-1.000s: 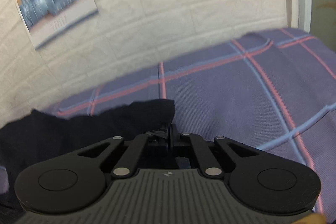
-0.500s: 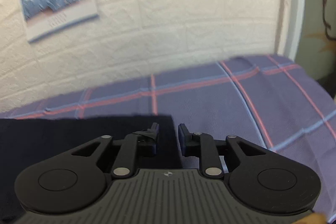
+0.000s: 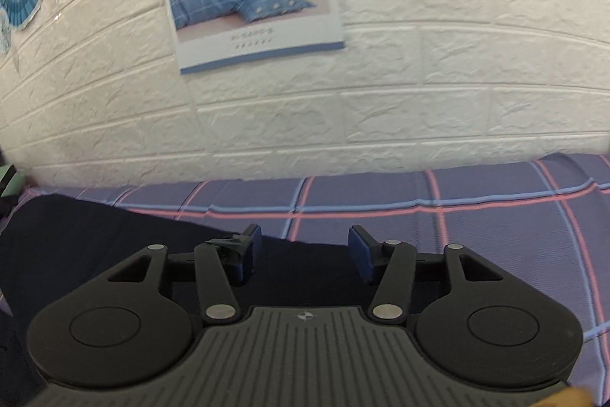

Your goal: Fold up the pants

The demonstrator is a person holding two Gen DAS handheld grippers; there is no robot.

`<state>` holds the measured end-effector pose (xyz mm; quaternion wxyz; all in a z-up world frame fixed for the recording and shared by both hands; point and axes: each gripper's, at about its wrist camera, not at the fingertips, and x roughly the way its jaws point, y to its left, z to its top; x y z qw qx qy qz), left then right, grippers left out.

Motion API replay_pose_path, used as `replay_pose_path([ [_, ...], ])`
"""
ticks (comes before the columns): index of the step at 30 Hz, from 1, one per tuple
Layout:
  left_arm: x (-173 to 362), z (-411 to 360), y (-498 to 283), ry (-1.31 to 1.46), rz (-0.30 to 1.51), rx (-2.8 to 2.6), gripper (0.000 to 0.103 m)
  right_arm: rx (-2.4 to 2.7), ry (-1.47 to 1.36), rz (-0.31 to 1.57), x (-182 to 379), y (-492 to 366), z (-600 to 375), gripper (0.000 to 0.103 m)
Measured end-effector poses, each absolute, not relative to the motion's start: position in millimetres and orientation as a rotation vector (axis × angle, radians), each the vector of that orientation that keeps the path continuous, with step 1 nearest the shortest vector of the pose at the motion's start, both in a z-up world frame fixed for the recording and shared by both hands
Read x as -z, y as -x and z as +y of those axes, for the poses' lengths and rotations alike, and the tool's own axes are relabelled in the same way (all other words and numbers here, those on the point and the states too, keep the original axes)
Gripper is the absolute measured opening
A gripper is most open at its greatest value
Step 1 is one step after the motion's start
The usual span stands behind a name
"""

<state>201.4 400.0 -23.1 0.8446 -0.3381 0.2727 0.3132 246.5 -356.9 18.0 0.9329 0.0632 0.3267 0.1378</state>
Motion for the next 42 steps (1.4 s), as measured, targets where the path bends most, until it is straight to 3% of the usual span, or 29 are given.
replay_pose_path([
  [12,66,401,-238,0.716,0.666,-0.529,0.103,-0.313,-0.100,0.753,9,-269,-332,0.090],
  [18,27,383,-190,0.700,0.393,-0.381,0.103,-0.330,-0.088,0.753,9,-269,-330,0.090],
  [25,10,393,-162,0.683,0.406,-0.601,0.103,-0.328,-0.107,0.750,8,-273,-340,0.090],
  [28,1,379,-174,0.698,0.483,-0.536,0.103,-0.392,-0.097,0.736,3,-275,-336,0.092],
  [32,5,339,-205,0.742,0.597,-0.397,0.103,-0.468,-0.058,0.737,-1,-281,-331,0.103],
  [42,40,227,-280,0.659,0.819,-0.207,0.103,-0.576,0.040,0.812,6,-302,-322,0.103],
])
